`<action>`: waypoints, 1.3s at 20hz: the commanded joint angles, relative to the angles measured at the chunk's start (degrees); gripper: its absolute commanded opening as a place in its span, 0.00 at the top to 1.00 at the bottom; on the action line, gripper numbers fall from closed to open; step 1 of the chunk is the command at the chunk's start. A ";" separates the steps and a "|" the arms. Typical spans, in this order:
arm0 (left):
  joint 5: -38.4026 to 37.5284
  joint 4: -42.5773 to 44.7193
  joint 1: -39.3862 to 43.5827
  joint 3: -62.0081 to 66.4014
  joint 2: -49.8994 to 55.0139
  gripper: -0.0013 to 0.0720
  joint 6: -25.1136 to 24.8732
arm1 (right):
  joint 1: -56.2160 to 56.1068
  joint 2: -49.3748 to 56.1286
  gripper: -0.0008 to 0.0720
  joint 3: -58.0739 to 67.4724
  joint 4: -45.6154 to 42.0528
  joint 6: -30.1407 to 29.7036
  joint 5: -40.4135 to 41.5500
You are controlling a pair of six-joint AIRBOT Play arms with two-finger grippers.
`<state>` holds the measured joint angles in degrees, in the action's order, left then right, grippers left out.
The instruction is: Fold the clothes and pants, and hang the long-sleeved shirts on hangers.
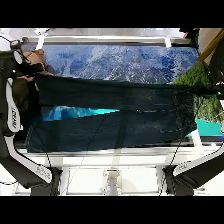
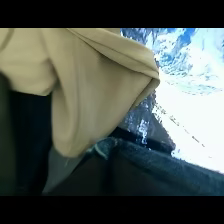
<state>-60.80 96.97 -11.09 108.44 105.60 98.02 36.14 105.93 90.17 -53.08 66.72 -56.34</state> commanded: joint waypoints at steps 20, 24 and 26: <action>-17.44 -1.57 -25.44 -63.54 -55.98 0.03 -6.05 | 21.57 -34.18 0.29 -25.81 0.94 -6.14 -28.44; -19.28 -26.93 -48.96 -68.39 -52.78 0.03 -26.49 | 20.20 -34.27 0.29 -25.73 6.49 -6.14 -34.84; -23.65 -29.92 -55.54 -69.16 -49.11 0.03 -34.71 | 19.82 -34.29 0.29 -25.73 7.61 -5.97 -36.37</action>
<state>-80.23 79.26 -55.16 42.96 54.30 77.45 56.25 72.18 65.36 -49.10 60.97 -88.47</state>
